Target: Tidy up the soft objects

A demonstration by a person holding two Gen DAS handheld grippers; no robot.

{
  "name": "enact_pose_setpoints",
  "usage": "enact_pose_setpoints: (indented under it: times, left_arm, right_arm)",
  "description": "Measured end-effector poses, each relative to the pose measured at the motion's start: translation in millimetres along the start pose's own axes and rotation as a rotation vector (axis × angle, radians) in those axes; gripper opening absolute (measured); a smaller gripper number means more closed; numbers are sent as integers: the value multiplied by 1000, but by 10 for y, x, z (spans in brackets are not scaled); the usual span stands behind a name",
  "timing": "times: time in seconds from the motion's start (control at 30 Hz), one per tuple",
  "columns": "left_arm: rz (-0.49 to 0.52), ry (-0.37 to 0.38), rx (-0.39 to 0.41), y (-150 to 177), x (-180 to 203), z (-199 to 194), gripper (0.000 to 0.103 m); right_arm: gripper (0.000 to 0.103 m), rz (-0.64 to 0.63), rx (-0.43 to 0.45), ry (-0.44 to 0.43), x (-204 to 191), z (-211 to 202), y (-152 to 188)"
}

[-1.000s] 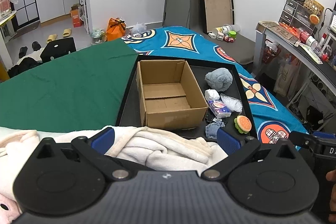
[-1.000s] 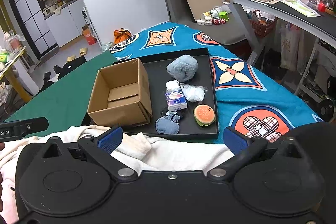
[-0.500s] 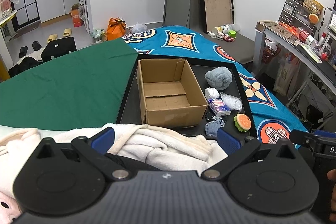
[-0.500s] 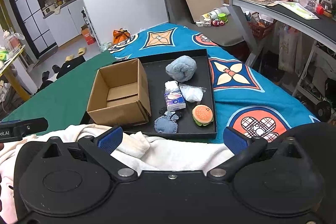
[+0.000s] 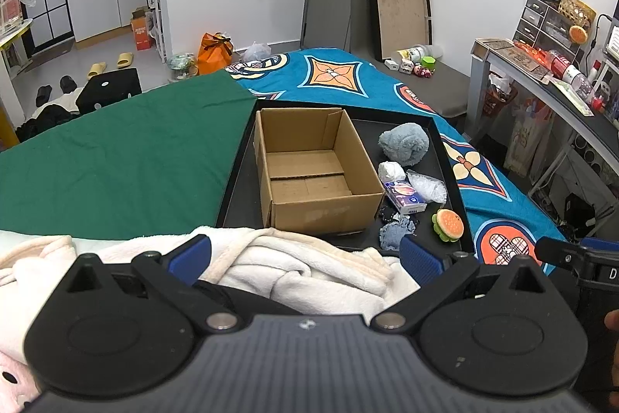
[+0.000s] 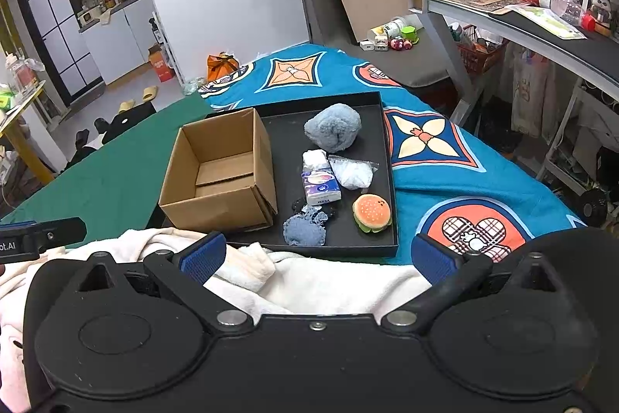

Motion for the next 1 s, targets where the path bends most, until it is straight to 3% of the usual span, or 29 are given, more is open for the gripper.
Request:
enact_pose_setpoints:
  times: [1.0]
  left_arm:
    - [-14, -9, -37, -102, -72, 317, 103]
  right_arm:
    - [103, 17, -35, 16, 52, 226, -76]
Point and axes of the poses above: each gripper's, at about its wrist camera, not at the fingertips, and z roughly the way its jaws point, x to its right, y to its underside, the point moved 9 cm from there along z, roughly the way its jaws point, and after that the axes turned 4 degrees about -y, right-handed, at the moved point
